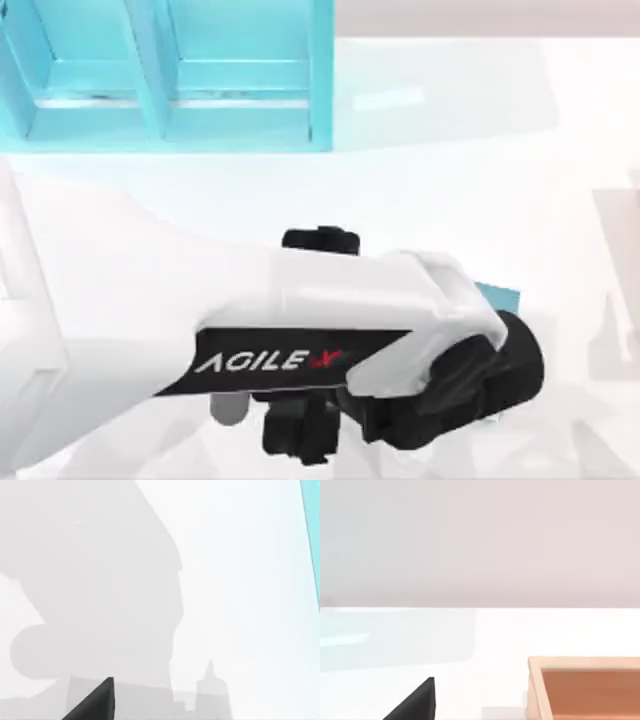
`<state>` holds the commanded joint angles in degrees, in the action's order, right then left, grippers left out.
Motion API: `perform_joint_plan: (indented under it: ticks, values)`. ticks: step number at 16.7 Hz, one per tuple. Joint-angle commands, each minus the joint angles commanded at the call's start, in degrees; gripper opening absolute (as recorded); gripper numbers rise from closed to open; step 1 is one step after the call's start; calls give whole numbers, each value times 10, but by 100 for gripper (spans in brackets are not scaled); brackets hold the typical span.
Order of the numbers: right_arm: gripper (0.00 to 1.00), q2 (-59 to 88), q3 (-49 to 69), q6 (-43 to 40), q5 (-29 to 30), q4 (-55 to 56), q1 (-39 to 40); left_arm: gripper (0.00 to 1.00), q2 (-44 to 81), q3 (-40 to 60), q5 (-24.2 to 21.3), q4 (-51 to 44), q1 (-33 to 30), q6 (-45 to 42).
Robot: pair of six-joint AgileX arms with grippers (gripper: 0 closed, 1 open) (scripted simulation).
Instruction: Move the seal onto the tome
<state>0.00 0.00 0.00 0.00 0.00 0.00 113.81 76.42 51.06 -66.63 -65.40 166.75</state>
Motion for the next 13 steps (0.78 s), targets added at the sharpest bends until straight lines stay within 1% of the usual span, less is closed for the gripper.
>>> perform_joint_plan:
  ticks: [7,10,13]
  values:
    - [100,0,0,0,0,0,0,100,-436,-295,-167,327,241,-590]
    - [100,0,0,0,0,0,0,100,-623,-403,-247,444,342,-850]
    - [100,0,0,0,0,0,0,100,-790,-504,-326,534,436,-1108]
